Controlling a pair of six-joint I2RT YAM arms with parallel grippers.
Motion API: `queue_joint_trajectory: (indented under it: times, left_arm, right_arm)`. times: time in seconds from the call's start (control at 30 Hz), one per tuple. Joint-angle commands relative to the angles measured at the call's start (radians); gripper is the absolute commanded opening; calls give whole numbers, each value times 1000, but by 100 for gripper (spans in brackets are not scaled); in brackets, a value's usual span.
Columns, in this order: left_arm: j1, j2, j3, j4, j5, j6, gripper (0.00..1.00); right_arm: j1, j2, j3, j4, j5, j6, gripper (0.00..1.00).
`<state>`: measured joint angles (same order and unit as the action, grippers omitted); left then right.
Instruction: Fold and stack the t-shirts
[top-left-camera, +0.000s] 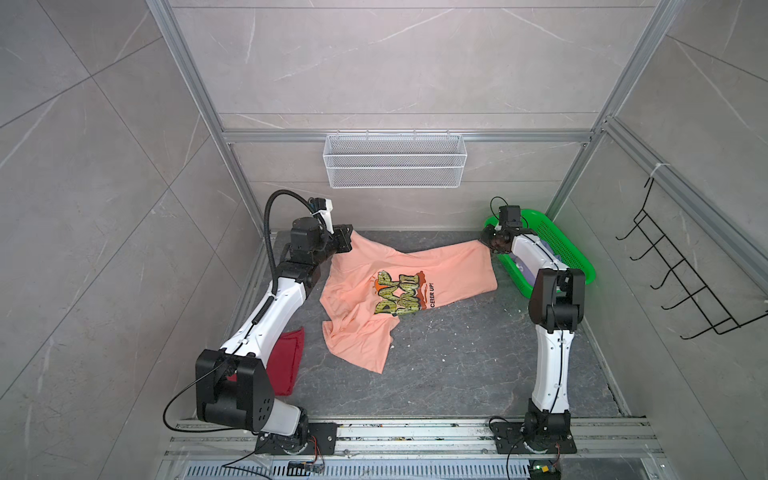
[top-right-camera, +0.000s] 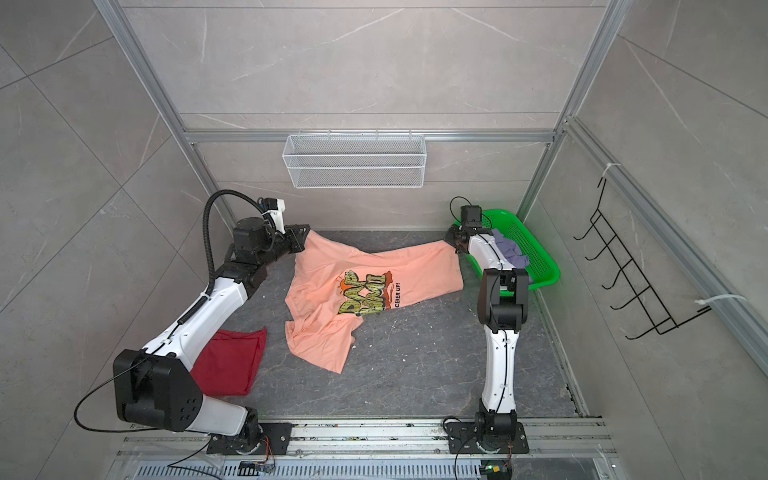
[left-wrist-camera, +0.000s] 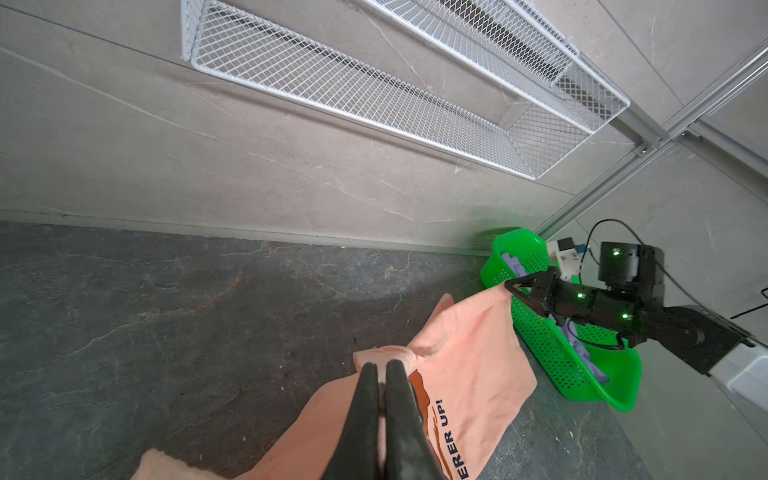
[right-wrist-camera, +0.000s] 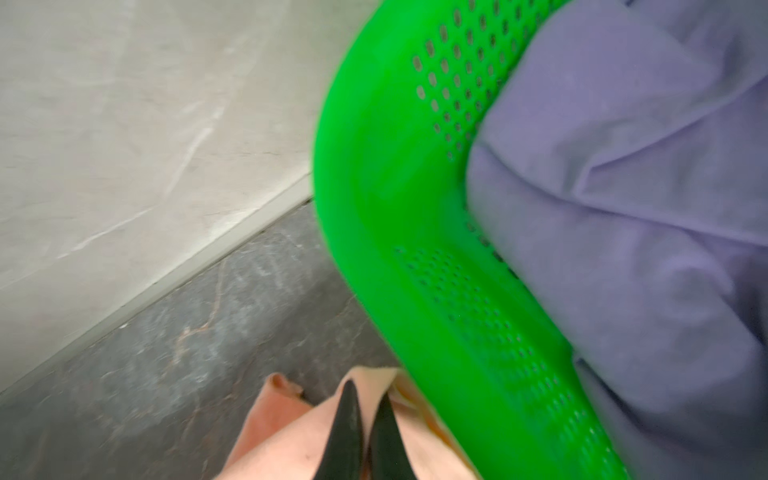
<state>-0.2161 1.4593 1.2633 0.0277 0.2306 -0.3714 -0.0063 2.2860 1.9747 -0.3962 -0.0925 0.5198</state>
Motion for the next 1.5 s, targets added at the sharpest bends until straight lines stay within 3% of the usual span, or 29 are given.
queue_joint_trajectory:
  times: [0.0, 0.33, 0.57, 0.8, 1.0, 1.17, 1.27, 1.47]
  left_arm:
    - [0, -76, 69, -44, -74, 111, 0]
    - [28, -310, 241, -204, -373, 397, 0]
    - [34, -443, 309, -170, -504, 563, 0]
    - [34, -484, 453, -95, -542, 718, 0]
    - [34, -370, 743, -103, -519, 842, 0]
    - [34, -253, 931, -123, -490, 896, 0]
    - [34, -211, 952, -137, -460, 882, 0]
    - [34, -186, 819, -75, -454, 868, 0]
  right_arm:
    - [3, -214, -76, 31, -55, -42, 0]
    - [18, -839, -450, 68, -139, -94, 0]
    - [51, -1121, -401, -49, -222, -147, 0]
    - [58, -1237, -189, -183, -261, -216, 0]
    - [59, -1281, -42, -235, -265, -257, 0]
    - [58, -1270, -24, -261, -261, -242, 0]
    - [59, -1249, -36, -268, -221, -250, 0]
    - [58, -1166, -54, -249, -173, -257, 0]
